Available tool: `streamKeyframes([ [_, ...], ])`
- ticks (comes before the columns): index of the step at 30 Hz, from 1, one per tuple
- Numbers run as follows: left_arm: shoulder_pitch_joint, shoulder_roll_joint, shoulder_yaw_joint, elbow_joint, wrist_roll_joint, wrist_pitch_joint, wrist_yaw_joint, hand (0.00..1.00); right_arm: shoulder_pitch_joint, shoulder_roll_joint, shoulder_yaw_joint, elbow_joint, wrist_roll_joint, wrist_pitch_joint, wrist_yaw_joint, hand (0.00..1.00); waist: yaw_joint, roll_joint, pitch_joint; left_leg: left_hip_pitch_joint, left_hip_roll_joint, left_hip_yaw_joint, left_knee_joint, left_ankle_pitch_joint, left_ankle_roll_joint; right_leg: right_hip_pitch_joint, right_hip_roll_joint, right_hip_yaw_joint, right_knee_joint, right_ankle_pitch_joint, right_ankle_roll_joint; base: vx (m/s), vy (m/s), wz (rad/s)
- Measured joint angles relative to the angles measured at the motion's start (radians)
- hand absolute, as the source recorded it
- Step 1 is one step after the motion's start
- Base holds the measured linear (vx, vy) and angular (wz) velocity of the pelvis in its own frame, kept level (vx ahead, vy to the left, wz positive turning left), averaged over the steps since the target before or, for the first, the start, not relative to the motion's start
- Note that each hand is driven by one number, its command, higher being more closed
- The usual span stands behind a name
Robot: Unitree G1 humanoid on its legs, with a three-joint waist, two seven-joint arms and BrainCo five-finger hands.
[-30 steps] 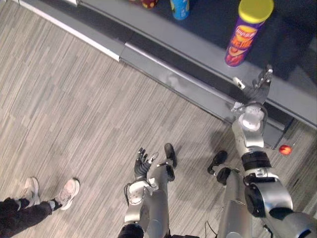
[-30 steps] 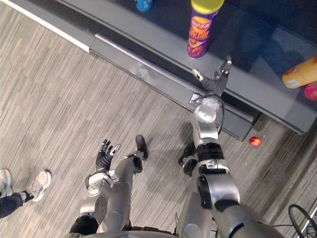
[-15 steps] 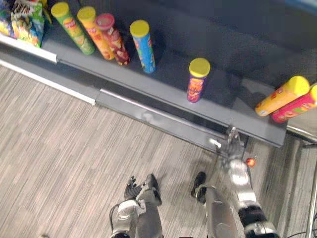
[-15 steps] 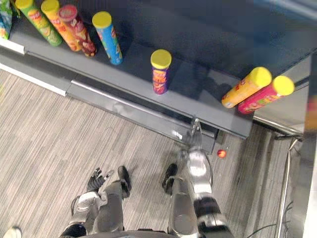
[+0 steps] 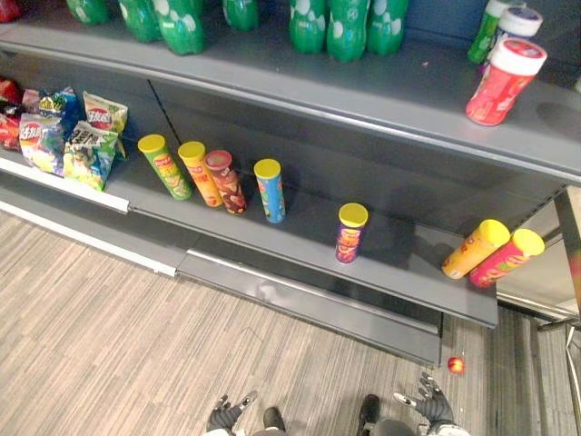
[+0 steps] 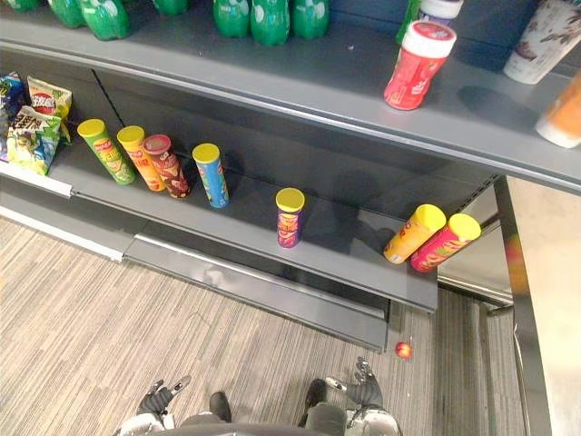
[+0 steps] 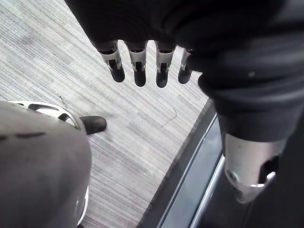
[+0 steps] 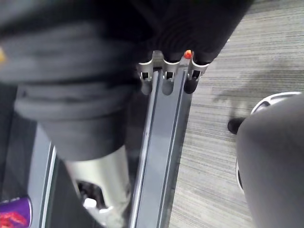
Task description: Put the gum and the chips on the shelf.
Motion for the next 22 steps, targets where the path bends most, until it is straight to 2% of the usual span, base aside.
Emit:
streamKeyframes([
  [2, 0.001, -0.006, 0.027, 0.014, -0.009, 0.001, 0.0, 0.0, -0.022, -0.004, -0.047, 0.063, -0.009, 0.004, -0.008, 0.0, 0.0, 0.0, -0.005, 0.028, -0.005, 0.002, -0.018, 0.002, 0.0, 0.024, 0.0, 0.001, -0.008, 0.001, 0.002, 0.01, 0.01, -0.02],
  [7, 0.003, -0.023, 0.067, 0.04, -0.035, 0.003, 0.001, 0.0, -0.031, -0.013, -0.185, 0.231, -0.051, 0.06, -0.055, 0.0, 0.002, 0.008, -0.022, 0.093, -0.023, 0.003, -0.065, 0.008, 0.003, 0.073, -0.005, 0.0, -0.03, 0.004, 0.008, 0.0, 0.0, 0.0],
  [8, 0.004, -0.026, 0.066, 0.045, -0.049, 0.003, 0.0, 0.0, -0.028, -0.012, -0.209, 0.255, -0.051, 0.08, -0.066, 0.0, 0.001, 0.01, -0.023, 0.104, -0.027, 0.004, -0.073, 0.008, 0.004, 0.083, -0.006, 0.001, -0.037, 0.007, 0.011, 0.0, 0.0, 0.0],
  [11, -0.002, -0.027, 0.063, 0.066, -0.057, 0.008, 0.0, 0.0, -0.011, -0.007, -0.236, 0.261, 0.004, 0.103, -0.072, 0.0, 0.0, 0.017, -0.03, 0.11, -0.034, 0.005, -0.084, 0.01, 0.006, 0.085, -0.01, 0.001, -0.041, 0.007, 0.012, 0.0, 0.0, 0.0],
  [22, -0.004, -0.022, -0.03, 0.075, -0.045, 0.016, -0.006, 0.0, -0.019, -0.016, -0.236, 0.289, 0.028, 0.104, -0.067, 0.0, 0.0, 0.035, -0.042, 0.123, -0.035, -0.005, -0.085, 0.009, 0.005, 0.115, -0.006, -0.014, -0.063, 0.01, 0.016, 0.0, -0.008, 0.02],
])
